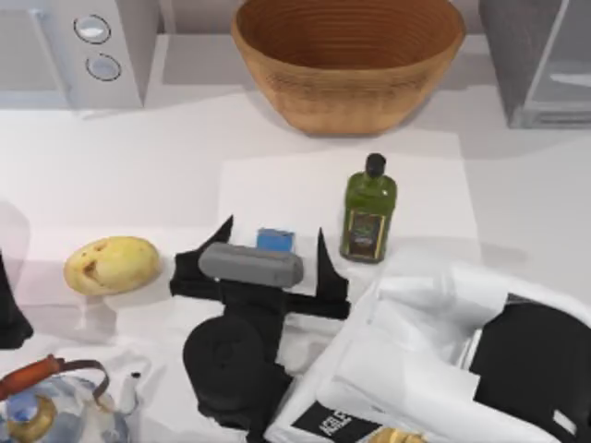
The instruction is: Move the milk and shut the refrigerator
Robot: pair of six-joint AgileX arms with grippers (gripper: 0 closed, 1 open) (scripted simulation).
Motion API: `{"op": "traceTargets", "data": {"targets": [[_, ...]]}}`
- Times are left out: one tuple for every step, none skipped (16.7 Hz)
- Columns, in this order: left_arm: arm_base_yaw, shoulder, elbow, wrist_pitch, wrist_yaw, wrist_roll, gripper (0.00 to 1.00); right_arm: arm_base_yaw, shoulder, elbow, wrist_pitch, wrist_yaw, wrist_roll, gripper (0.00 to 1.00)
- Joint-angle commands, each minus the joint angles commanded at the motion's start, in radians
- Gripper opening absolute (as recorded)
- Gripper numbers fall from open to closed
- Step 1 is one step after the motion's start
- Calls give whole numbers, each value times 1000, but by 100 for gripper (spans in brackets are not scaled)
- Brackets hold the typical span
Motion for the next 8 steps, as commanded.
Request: {"op": "traceTargets", "data": {"targets": [[0,0,0,0,0,0,100,0,0,0,0,0,0,100],[0,0,0,0,0,0,100,0,0,0,0,0,0,100],[0,0,0,0,0,0,100,0,0,0,0,0,0,100],[0,0,0,0,0,0,100,0,0,0,0,0,0,92],[0,0,0,0,0,0,100,0,0,0,0,0,0,85],[0,0,0,0,0,0,100,0,0,0,0,0,0,77],[0,0,0,0,0,0,100,0,0,0,0,0,0,70],[0,0,0,0,0,0,100,0,0,0,0,0,0,62]]}}
